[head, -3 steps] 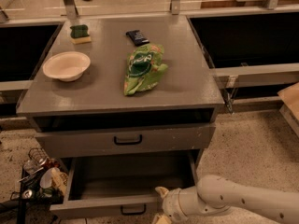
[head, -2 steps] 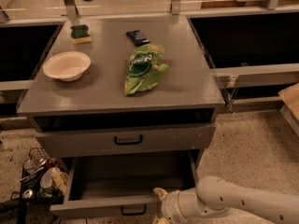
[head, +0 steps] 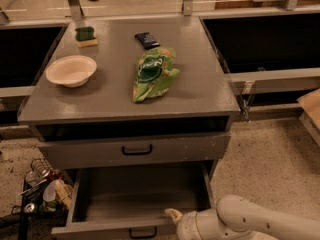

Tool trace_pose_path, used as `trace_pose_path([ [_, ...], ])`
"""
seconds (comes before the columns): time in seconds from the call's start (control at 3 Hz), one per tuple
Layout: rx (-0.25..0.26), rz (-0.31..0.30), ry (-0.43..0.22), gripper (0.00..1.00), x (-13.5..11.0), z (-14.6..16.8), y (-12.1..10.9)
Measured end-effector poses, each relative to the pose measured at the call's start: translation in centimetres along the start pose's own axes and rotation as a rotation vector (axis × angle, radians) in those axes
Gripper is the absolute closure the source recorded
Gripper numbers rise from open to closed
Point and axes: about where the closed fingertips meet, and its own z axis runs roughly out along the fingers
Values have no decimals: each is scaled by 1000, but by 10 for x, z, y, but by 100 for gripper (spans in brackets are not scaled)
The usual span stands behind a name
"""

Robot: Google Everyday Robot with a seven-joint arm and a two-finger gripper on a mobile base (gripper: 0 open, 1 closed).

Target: Open middle drawer

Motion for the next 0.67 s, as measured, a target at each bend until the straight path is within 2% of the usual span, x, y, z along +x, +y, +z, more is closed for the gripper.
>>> trace_pose_path([
  [0.33, -28, -6, -17, 0, 11, -8, 15],
  [0.67, -50, -26, -41, 0, 30, -28, 46],
])
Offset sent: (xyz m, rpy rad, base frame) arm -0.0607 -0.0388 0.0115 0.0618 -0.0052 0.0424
